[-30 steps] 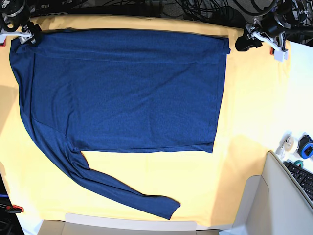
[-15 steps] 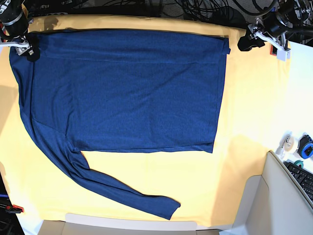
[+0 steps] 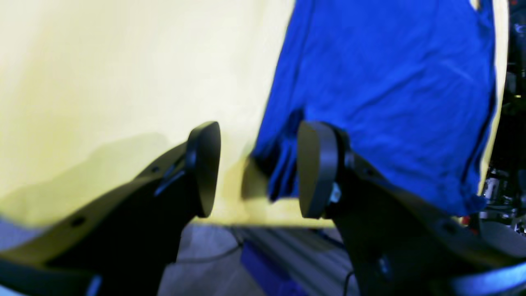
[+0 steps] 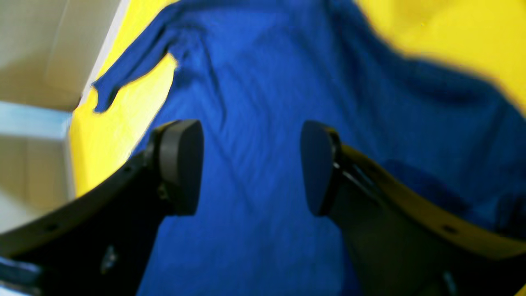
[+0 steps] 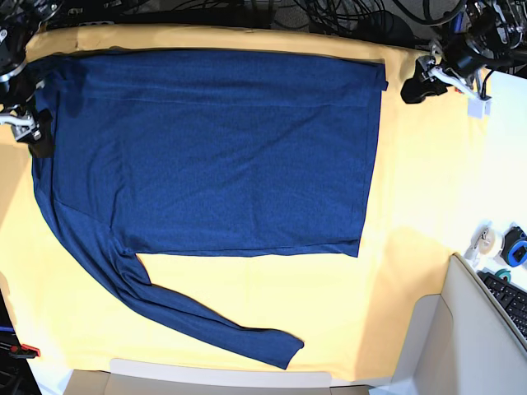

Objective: Fold the T-shirt properly
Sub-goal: 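Raise both grippers and move them toward the shirt's side seams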

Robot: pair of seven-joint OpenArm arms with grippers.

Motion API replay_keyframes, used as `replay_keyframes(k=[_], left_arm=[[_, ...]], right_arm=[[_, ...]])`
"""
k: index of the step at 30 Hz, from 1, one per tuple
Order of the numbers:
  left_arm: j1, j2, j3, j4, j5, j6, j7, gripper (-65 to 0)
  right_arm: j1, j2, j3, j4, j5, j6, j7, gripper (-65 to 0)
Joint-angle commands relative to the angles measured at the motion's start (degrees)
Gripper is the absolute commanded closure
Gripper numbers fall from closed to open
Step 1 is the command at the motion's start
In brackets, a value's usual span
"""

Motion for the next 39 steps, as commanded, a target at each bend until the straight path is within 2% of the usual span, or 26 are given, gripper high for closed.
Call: replay_keyframes(k=[1,8,10,13,15,21,27,31,39], left_arm=[[-0.58,-0.95,-0.42,0.93,-0.71,-0.09,-0.45,-29.8],[-7.0,-1.39,-0.15,0.84,-0.53,-0.18,-0.45,-29.8],[-9.63,-2.71,0.11,0.49,0.35,-0.18,-0.36,-29.8],[-15.44,-3.23,3.01,0.41,4.92,-0.18,0.08,-29.8],[-19.57,-3.23,5.56,-1.18,7.56,-0.18,0.08,-29.8],[-33.81,-3.32,11.63,-18.41,10.9,-0.18,-0.01,-29.8],[-46.82,-3.32,14.79,-36.87,11.34,-0.18,-0.98,-29.8],[-52.09,-4.38,15.67,-46.63,11.34,-0.18,-5.55,-29.9],[-56.05,-6.4,28.16,-61.57,11.34,-0.18,-18.12,-29.9]], right_arm=[[1.98,1.89,0.04,0.58,-0.18,0.43,0.99,-37.2],[11.74,5.14,-5.14,-5.48,-7.83,0.69,1.34,-37.4],[14.73,6.02,-6.73,-8.91,-9.59,2.54,1.34,-37.4],[19.12,6.19,-7.96,-13.92,-12.14,7.28,1.34,-37.3],[21.94,6.19,-8.84,-16.47,-14.07,8.95,1.34,-37.2],[29.5,5.58,-16.4,-20.52,-23.39,9.39,1.61,-37.2],[33.98,4.17,-22.46,-25.62,-31.12,9.39,5.91,-37.2],[36.44,4.08,-23.78,-30.45,-33.32,9.39,6.71,-37.1],[37.76,4.08,-23.87,-32.47,-33.5,9.31,8.38,-37.1]])
